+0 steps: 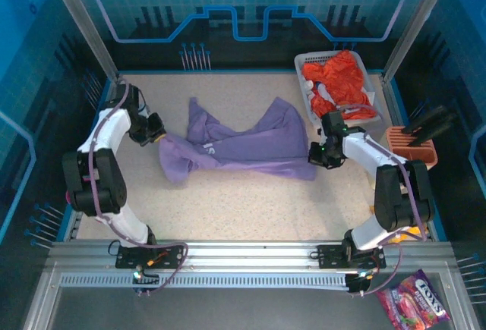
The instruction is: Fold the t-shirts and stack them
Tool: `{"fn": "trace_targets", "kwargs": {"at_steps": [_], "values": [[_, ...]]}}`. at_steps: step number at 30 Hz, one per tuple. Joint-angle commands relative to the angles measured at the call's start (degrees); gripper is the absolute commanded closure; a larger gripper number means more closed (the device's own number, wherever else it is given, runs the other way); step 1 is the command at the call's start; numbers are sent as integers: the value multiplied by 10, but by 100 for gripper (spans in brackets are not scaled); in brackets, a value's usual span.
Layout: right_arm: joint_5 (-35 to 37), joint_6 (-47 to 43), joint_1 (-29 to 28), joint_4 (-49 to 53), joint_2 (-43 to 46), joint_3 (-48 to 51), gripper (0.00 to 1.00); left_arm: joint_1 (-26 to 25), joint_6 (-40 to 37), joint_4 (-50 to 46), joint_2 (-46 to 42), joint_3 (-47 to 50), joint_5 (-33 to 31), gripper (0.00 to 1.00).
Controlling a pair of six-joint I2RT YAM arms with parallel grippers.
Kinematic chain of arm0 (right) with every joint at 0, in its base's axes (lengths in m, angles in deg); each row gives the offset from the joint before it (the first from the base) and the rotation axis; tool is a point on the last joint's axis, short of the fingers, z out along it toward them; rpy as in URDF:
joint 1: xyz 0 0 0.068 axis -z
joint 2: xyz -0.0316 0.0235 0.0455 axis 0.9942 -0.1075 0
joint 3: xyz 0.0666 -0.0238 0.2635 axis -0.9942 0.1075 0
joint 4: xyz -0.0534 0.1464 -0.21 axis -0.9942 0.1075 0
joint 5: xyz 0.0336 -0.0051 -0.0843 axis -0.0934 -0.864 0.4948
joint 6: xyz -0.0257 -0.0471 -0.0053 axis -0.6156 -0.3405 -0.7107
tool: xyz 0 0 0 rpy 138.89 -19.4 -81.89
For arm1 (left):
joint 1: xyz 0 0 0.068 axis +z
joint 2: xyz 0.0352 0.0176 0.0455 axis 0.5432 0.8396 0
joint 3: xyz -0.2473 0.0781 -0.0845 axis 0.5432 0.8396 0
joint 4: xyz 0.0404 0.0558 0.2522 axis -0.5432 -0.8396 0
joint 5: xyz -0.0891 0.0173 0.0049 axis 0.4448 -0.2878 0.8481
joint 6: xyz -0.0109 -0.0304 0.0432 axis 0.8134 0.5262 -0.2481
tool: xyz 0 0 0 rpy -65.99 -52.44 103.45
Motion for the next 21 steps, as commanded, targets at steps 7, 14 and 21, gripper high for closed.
{"fn": "trace_targets", "kwargs": {"at_steps": [7,14,21], "values": [[-56,-18,16,16,13,-22,50,5,-13,-35,20,24,-24,42],[-48,0,16,42,90,30,0,4,16,-22,-100,166,-16,43],[-95,37,16,-10,91,84,23,-29,73,41,-133,276,24,48]]}}
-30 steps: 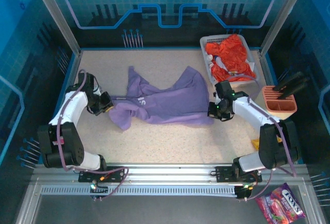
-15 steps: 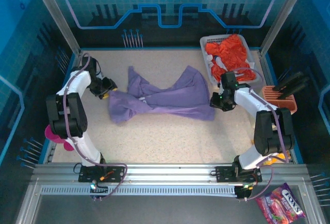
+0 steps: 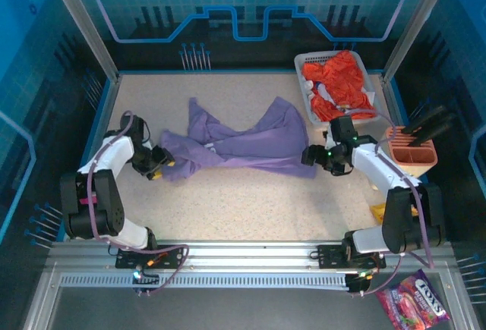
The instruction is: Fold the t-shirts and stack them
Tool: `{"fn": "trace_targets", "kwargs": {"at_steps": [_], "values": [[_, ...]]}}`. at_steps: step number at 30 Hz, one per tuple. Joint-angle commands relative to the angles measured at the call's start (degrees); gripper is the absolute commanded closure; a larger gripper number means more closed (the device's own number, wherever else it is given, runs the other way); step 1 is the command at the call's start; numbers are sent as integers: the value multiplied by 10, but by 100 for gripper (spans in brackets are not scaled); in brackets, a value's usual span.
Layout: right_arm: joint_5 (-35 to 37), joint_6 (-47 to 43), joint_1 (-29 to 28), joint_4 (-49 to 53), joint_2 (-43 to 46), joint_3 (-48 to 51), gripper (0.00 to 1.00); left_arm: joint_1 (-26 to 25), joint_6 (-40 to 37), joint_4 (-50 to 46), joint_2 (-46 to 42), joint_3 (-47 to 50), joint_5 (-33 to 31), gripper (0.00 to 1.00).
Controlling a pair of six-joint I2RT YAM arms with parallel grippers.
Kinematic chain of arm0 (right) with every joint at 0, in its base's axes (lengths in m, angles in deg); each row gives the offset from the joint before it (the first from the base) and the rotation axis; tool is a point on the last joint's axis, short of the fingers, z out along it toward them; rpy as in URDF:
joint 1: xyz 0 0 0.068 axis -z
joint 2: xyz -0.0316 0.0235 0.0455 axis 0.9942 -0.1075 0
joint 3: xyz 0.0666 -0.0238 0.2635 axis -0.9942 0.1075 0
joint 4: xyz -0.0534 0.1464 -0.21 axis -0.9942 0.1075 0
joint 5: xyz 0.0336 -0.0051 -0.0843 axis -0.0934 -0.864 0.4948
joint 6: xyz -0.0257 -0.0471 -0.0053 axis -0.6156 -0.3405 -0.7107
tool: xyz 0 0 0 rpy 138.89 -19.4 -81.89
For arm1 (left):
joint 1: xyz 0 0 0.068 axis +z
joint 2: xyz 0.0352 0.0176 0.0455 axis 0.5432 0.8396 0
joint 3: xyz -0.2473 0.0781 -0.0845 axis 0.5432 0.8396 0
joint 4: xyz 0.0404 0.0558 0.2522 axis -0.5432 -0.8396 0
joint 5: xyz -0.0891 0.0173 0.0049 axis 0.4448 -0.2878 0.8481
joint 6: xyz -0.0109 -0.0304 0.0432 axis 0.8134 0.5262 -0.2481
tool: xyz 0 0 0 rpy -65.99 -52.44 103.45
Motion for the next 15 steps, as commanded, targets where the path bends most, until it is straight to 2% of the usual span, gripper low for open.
{"fn": "trace_targets", "kwargs": {"at_steps": [1,9,15], "values": [[-42,26,3,-19,-16,17,25,-23,39,35,4,35,17,47],[-32,35,2,-82,-43,34,30,-43,69,109,5,96,38,49],[-7,16,6,-110,-84,12,35,-43,74,138,14,108,32,64]]}}
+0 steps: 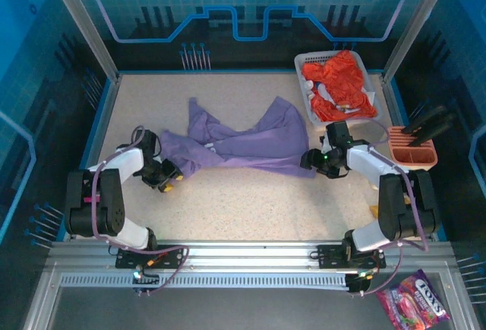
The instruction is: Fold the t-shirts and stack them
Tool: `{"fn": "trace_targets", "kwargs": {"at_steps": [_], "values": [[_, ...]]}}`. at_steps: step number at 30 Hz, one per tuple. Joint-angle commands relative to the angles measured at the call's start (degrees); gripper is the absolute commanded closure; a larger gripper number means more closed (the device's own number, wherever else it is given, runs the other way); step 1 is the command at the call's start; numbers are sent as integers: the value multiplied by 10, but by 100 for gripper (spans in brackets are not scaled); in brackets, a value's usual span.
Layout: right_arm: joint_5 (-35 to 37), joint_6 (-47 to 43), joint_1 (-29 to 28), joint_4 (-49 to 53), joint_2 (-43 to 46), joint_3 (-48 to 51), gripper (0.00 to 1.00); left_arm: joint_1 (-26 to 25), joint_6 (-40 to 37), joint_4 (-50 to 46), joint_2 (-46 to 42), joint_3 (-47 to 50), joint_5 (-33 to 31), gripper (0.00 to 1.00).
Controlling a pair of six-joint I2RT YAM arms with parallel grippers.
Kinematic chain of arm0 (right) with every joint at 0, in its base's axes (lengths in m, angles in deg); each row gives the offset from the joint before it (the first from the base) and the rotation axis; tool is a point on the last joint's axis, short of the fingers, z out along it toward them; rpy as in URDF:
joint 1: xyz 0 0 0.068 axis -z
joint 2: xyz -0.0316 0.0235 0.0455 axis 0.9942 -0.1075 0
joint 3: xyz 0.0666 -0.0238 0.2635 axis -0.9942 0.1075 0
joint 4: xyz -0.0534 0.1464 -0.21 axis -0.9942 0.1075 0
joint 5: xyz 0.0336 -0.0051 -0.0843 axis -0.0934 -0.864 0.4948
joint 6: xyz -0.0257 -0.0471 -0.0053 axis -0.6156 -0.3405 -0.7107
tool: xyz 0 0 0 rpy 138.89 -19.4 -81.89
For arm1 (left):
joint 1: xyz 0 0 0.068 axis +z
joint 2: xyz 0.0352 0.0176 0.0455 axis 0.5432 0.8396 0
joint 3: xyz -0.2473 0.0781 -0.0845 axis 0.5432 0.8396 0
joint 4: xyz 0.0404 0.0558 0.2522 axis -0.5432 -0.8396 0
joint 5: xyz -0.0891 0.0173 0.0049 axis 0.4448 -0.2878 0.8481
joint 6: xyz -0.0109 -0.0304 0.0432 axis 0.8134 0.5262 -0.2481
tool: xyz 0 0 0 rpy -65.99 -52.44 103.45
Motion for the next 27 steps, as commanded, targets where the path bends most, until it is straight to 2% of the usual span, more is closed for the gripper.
{"fn": "trace_targets", "kwargs": {"at_steps": [1,7,12,15,21,26,27], "values": [[12,-10,7,-29,-34,-22,37,-3,9,56,11,15,19,68],[20,-23,8,-55,-64,-37,48,-3,15,72,17,14,19,85],[32,-30,8,-62,-46,-29,69,-3,16,75,3,10,11,95],[34,-35,8,-53,-33,-30,88,-3,19,76,-4,6,10,100],[56,-42,8,-24,2,-35,100,-3,13,50,-34,-10,3,100],[72,-45,9,-9,42,-42,100,5,-2,12,-75,-35,-7,100],[75,-47,10,-5,44,-45,100,6,-6,4,-77,-41,1,92]]}}
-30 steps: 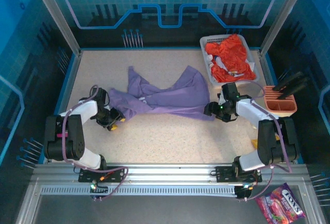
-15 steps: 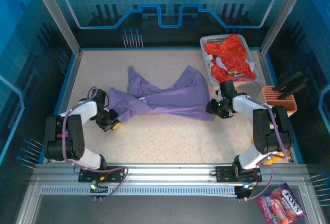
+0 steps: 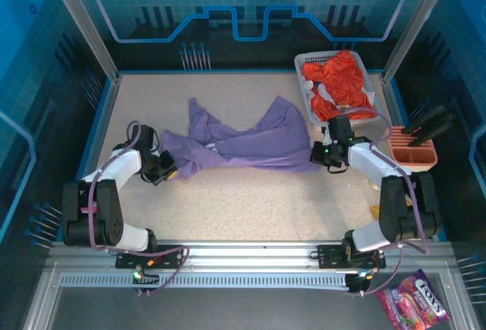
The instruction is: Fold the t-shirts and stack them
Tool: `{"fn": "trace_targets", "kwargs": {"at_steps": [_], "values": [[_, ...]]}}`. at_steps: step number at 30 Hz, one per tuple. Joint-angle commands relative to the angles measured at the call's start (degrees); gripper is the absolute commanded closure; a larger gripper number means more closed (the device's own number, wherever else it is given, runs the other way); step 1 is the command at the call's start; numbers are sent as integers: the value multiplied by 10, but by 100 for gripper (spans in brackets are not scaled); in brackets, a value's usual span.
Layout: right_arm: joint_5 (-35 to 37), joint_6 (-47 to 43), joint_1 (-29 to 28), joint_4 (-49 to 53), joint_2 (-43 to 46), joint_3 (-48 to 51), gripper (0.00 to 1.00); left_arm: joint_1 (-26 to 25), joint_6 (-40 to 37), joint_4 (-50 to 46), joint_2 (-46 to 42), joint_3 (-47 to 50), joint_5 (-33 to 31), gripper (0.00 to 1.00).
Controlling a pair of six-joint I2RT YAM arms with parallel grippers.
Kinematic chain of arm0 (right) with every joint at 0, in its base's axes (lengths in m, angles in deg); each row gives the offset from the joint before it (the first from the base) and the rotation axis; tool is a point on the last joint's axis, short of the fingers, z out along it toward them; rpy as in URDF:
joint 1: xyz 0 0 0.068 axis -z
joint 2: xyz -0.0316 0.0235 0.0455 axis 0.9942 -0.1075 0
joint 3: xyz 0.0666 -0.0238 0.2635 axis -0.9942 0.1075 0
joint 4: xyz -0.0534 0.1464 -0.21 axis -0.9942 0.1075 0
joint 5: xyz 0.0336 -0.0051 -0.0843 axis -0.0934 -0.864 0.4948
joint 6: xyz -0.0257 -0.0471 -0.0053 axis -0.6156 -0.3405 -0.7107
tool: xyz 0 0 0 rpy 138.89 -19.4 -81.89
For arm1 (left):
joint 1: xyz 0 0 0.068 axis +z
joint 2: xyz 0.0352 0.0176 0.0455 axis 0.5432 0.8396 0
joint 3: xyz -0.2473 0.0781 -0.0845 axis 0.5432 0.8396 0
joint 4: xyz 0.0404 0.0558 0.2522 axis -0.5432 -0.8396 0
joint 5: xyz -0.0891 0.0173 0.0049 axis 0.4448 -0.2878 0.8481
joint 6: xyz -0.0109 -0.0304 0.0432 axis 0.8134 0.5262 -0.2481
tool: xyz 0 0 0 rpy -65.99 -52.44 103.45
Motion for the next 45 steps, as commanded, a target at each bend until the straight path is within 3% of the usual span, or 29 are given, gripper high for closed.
{"fn": "trace_targets", "kwargs": {"at_steps": [1,3,4,8,14,19,25,32,38,42,45], "values": [[21,-13,9,26,19,-25,100,7,-23,-33,-20,-32,19,73],[20,-16,8,35,17,-24,100,7,-27,-46,-20,-38,26,52],[18,-18,8,37,15,-36,100,7,-28,-49,-20,-36,24,50],[21,-21,10,37,12,-39,100,7,-38,-50,-14,-18,0,50],[19,-23,14,42,6,-39,100,7,-31,-38,-3,23,21,49],[17,-24,16,44,9,-40,100,-3,-19,-47,-40,37,-37,40],[14,-26,17,45,7,-42,100,-4,-7,43,-42,69,-56,38],[13,-25,17,49,12,-41,100,-4,11,134,-17,87,-36,49],[13,-24,18,50,16,-44,100,-6,29,181,-34,101,-38,70],[9,-25,18,55,18,-50,100,-5,28,171,-56,96,-37,91],[9,-27,18,61,26,-56,100,-6,25,136,-83,82,-43,99]]}}
